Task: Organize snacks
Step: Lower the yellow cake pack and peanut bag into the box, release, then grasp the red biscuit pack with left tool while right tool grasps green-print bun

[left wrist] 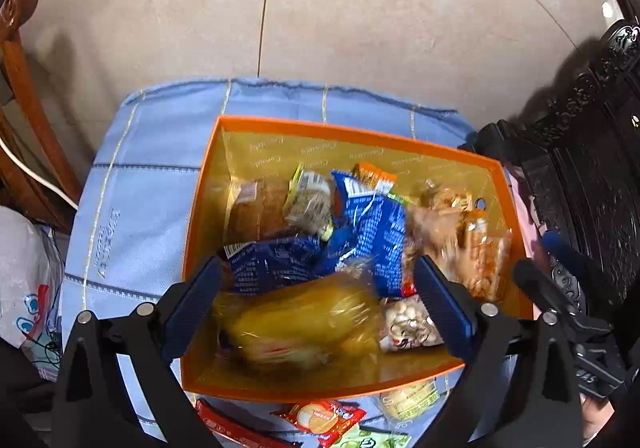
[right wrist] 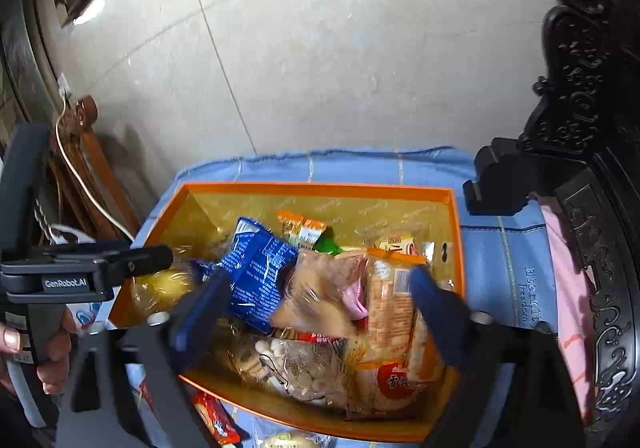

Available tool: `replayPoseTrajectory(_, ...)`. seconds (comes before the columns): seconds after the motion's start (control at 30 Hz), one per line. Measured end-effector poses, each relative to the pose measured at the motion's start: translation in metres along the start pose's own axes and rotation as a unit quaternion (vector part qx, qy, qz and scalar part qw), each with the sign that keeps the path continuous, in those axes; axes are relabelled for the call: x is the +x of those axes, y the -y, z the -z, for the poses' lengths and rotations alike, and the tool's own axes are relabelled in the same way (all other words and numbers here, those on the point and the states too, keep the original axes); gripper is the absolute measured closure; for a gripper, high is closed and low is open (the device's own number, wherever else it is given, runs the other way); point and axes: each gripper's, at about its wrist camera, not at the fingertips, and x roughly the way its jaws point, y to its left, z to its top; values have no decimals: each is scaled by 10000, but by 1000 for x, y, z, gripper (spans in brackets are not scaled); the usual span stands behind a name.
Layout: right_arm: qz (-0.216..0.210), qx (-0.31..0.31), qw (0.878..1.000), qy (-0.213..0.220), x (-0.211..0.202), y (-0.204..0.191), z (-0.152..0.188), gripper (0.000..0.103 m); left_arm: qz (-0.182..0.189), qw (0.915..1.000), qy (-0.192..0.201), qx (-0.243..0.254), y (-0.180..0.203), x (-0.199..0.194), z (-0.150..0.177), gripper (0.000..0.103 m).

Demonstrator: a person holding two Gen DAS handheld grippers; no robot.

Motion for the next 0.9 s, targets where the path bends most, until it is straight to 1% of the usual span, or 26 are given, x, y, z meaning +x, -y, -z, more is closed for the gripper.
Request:
replayPoseTrajectory(0.1,-76,152,9998,-143,-2,6,10,7,-75,9999,-91,-67,-7,1,6,9)
replayPoseTrajectory(0.2,-56,270,9995,-130,-12,8,22,6,-130,9999,-62,0,-9,-6,17,9)
replayPoseTrajectory(0.23,-33,298,9995,-111,-15,9,26,4,-174,9998,-49,70,-8,-8,22,9)
replayPoseTrajectory(0.37,208,404,9989,-142,-30,10,44,4,-300,9991,-116,258,-8,-16,43,9)
replayPoseTrajectory(0.47,291,442,9985,-100,-41,11,62,4,-394,9983,-167,402,-9,-22,73,7)
replayPoseTrajectory(0.53,328,485,9980,-244,-43,12,77,4,-400,9974,-299,515,-10,-20,92,7)
replayPoseTrajectory(0.6,148,474,9974,-523,-41,12,95,4,-416,9953,-529,699,-9,-11,115,7)
replayPoseTrajectory(0.63,150,459,9969,-620,-39,11,101,4,-437,9943,-631,743,-9,-7,124,7)
replayPoseTrajectory(0.7,178,311,9949,-939,-30,5,119,4,-521,9922,-885,710,-13,3,142,7)
replayPoseTrajectory(0.77,276,134,9929,-1146,-19,-2,131,4,-487,9912,-1121,516,-21,11,158,7)
replayPoseTrajectory(0.83,380,-212,9904,-1310,-5,-15,143,4,-468,9905,-1230,398,-29,14,166,7)
replayPoseTrajectory(0.9,519,-665,9869,-1377,8,-31,150,4,-569,9893,-1293,361,-36,14,173,7)
